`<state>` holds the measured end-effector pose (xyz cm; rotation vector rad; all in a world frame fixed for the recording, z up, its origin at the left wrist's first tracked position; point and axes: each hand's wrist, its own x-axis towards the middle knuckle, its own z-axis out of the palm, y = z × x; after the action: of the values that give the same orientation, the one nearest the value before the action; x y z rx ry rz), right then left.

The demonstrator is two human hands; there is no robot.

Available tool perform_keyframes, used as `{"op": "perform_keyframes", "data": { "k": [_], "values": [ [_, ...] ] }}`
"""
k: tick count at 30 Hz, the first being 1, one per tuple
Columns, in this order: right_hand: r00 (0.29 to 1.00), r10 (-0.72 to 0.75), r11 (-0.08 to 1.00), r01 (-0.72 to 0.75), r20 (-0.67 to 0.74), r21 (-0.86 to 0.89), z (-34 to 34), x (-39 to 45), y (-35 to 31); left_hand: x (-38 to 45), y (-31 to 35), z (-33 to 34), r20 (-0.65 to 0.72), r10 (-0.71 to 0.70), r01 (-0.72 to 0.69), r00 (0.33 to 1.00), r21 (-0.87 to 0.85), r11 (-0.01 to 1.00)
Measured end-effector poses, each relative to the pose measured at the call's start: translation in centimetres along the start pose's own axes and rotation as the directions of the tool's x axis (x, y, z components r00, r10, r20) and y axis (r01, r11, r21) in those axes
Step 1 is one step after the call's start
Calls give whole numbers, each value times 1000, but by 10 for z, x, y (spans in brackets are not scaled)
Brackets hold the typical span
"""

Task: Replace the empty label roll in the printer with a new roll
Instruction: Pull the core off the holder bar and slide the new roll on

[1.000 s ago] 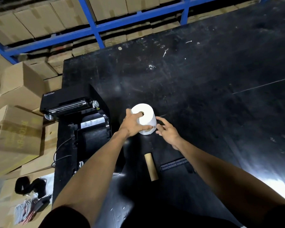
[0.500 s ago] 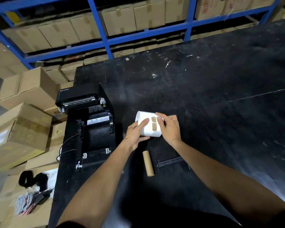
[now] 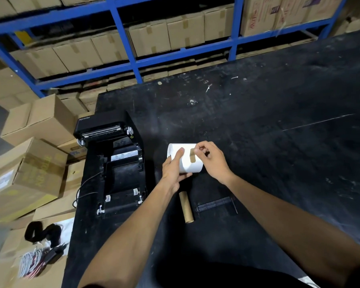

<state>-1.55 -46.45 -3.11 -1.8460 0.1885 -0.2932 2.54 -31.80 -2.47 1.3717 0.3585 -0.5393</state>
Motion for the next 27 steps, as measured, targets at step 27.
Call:
{"op": "perform_keyframes", "data": {
  "k": [27],
  "values": [
    [888, 407, 733, -456, -212, -505, -81, -72, 101, 2, -31, -12, 36, -59, 61, 998, -78, 995]
  ]
}}
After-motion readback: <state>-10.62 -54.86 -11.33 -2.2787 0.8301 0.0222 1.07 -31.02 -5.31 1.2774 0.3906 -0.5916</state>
